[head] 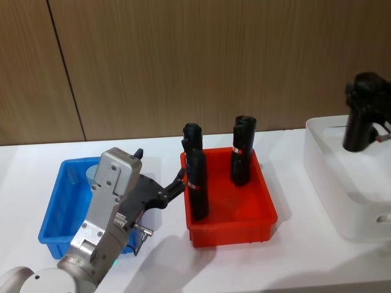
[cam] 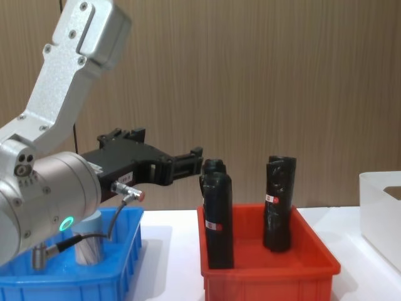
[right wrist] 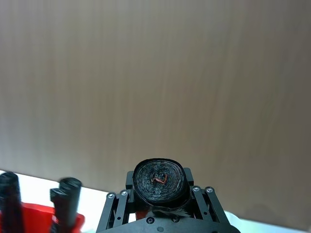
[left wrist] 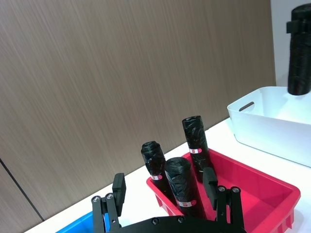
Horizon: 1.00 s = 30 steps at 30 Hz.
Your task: Pick the cotton swabs from the blue box and place them into the white box.
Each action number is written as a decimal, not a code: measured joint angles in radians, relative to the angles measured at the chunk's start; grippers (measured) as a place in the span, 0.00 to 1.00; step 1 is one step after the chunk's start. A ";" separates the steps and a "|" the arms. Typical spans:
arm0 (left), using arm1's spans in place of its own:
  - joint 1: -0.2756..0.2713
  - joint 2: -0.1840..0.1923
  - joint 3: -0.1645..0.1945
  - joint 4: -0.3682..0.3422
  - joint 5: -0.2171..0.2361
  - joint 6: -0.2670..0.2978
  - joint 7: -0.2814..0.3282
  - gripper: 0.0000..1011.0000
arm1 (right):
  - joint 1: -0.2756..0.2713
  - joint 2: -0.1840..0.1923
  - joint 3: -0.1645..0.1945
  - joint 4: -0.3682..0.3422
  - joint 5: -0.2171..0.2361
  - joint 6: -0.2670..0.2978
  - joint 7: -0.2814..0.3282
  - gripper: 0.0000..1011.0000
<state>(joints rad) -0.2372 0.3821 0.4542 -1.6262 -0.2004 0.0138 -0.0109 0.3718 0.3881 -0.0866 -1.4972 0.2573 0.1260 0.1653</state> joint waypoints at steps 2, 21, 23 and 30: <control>0.000 0.000 0.000 0.000 0.000 0.000 0.000 0.99 | -0.004 0.005 0.005 0.005 0.000 0.004 -0.007 0.54; 0.000 0.000 0.000 0.000 0.000 0.000 0.000 0.99 | -0.016 0.028 0.037 0.090 0.035 0.023 -0.017 0.68; 0.000 0.000 0.000 0.000 0.000 0.000 0.000 0.99 | -0.016 0.029 0.039 0.095 0.037 0.022 -0.014 0.72; 0.000 0.000 0.000 0.000 0.000 0.000 0.000 0.99 | -0.014 0.031 0.043 0.112 0.039 0.016 -0.006 0.91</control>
<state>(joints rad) -0.2372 0.3821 0.4542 -1.6262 -0.2003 0.0138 -0.0109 0.3578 0.4190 -0.0440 -1.3849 0.2961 0.1418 0.1589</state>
